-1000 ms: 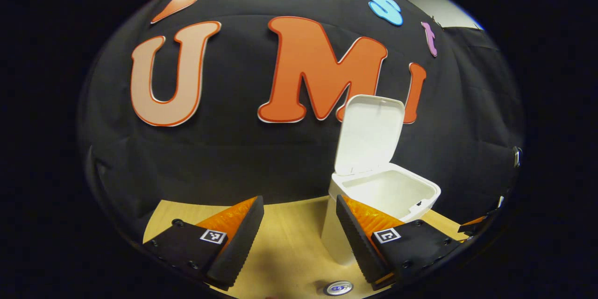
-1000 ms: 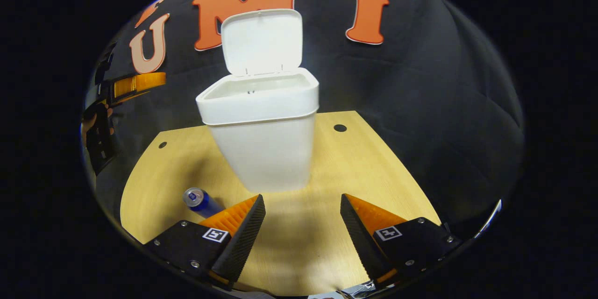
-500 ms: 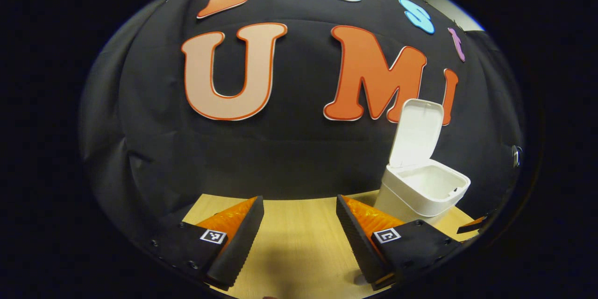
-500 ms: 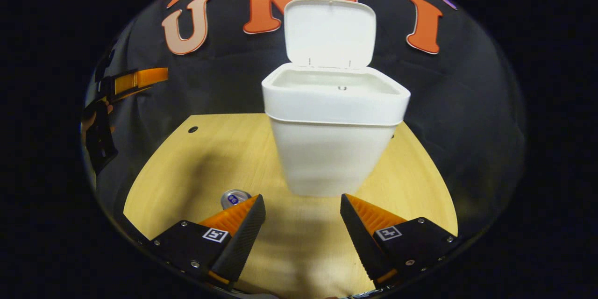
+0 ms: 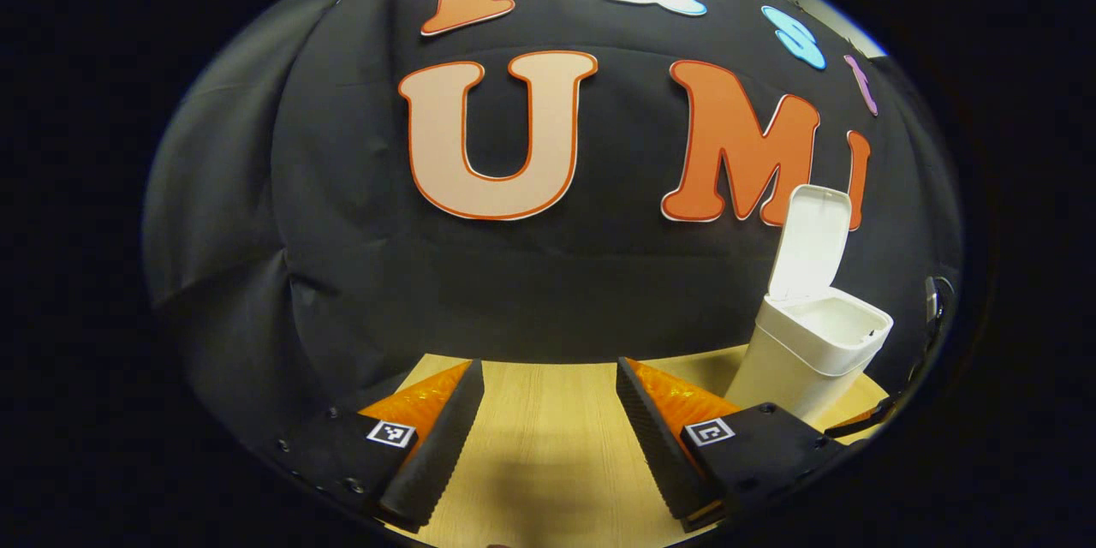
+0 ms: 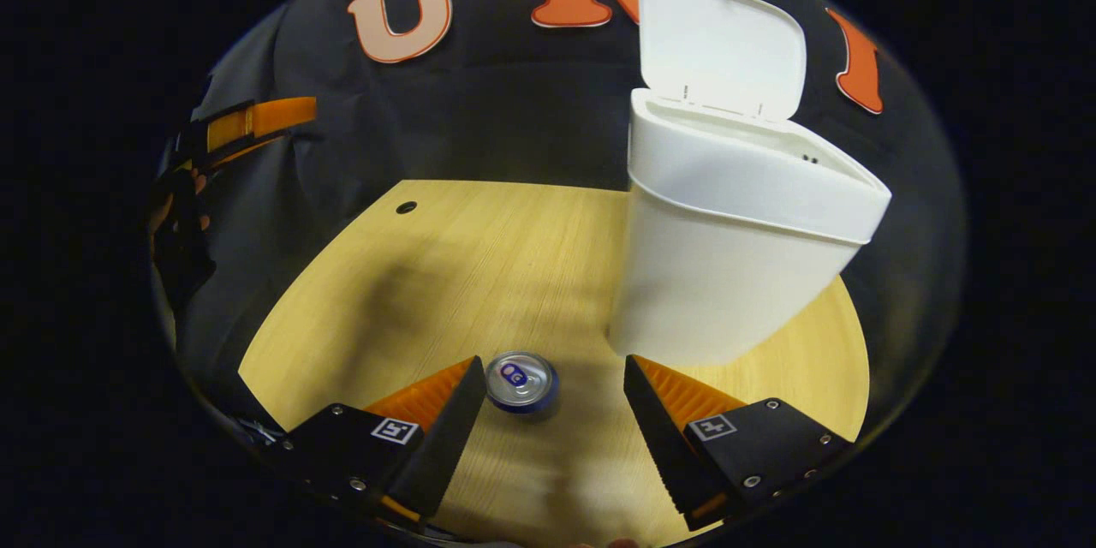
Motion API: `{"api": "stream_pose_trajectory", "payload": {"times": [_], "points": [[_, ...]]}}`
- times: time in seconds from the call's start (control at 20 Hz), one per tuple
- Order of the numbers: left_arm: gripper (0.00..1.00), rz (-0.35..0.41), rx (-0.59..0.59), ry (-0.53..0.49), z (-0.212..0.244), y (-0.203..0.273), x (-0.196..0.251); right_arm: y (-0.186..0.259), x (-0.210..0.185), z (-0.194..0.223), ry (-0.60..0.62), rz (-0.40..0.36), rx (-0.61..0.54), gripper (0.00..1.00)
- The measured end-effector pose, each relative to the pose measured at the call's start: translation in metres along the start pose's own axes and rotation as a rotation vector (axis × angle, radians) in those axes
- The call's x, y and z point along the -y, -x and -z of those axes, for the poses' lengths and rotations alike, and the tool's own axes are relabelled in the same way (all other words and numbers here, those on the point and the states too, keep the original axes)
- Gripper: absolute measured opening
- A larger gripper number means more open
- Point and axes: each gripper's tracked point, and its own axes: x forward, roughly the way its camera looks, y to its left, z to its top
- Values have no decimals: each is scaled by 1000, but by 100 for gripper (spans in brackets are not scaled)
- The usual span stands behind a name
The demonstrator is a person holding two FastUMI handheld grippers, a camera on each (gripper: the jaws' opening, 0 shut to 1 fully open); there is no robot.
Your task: Press the lid of the desktop garbage bin to open it, pick up the crumpled paper on the desktop and throw it into the bin, then pick up the pop can on the desktop and drop it into the bin, and finally close the garbage bin lid.
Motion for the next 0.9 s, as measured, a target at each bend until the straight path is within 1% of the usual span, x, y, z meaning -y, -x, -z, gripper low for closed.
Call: {"api": "stream_pose_trajectory", "payload": {"times": [0.15, 0.35, 0.65, 0.85, 0.9], "points": [[98, -18, -3, -6, 3, 3, -11, -18, -17, 3, 29, -23, -31, 99], [98, -32, -10, -13, 7, 5, -22, -31, -25, 14, 60, -29, -70, 98], [98, -43, -18, -13, 13, 4, -29, -59, -24, 43, 101, -15, -165, 99], [98, -40, -26, -8, 17, 3, -29, -73, -17, 56, 112, -14, -204, 99], [98, -42, -27, -10, 17, 3, -30, -75, -17, 59, 105, -17, -209, 97]]}}
